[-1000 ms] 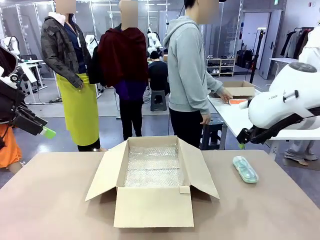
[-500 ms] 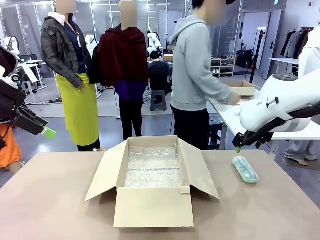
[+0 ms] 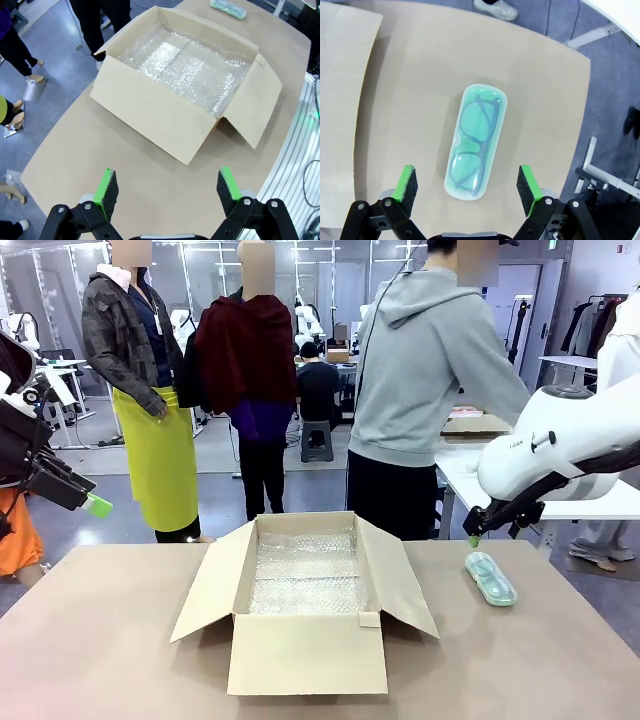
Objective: Pack the glasses set securely to prepare it for shipping.
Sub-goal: Place the Glasses case inside the Package Box.
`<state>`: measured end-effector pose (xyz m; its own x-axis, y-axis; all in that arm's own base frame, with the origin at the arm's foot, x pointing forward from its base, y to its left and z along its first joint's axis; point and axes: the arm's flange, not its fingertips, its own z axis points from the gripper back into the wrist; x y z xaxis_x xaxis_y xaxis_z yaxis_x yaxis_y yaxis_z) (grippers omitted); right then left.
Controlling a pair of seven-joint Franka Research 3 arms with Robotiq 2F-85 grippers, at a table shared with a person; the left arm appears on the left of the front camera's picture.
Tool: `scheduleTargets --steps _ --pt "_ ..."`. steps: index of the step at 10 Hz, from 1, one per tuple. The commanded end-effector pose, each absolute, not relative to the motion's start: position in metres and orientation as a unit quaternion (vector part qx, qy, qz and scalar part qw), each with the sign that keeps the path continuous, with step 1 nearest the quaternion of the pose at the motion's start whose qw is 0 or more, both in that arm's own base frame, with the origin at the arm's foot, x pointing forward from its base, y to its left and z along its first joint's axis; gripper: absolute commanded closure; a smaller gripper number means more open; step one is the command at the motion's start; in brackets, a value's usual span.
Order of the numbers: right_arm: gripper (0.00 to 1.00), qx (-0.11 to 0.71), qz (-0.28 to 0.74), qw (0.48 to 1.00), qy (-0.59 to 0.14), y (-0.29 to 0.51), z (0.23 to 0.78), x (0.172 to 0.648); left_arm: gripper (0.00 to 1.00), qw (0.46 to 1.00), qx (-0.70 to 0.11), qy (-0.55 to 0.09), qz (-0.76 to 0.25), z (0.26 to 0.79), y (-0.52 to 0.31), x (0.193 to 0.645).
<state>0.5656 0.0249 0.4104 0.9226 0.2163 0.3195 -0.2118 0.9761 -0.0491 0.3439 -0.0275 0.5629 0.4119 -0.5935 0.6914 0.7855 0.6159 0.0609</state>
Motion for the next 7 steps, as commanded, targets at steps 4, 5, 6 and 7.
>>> scheduleTargets --steps 4,5,6,7 --pt "0.0 -0.009 0.091 0.993 -0.076 0.017 0.376 0.609 0.0 0.825 -0.142 -0.352 -0.418 0.565 -0.026 0.345" --pt "0.0 -0.009 0.087 0.994 -0.062 0.014 0.367 0.611 0.0 0.825 -0.142 -0.352 -0.418 0.565 -0.026 0.345" --pt "0.0 -0.001 0.087 0.995 -0.05 0.012 0.359 0.614 0.0 0.825 -0.142 -0.352 -0.418 0.565 -0.026 0.345" --pt "0.0 -0.002 0.082 0.996 -0.043 0.01 0.349 0.616 0.0 0.825 -0.142 -0.352 -0.418 0.565 -0.026 0.345"
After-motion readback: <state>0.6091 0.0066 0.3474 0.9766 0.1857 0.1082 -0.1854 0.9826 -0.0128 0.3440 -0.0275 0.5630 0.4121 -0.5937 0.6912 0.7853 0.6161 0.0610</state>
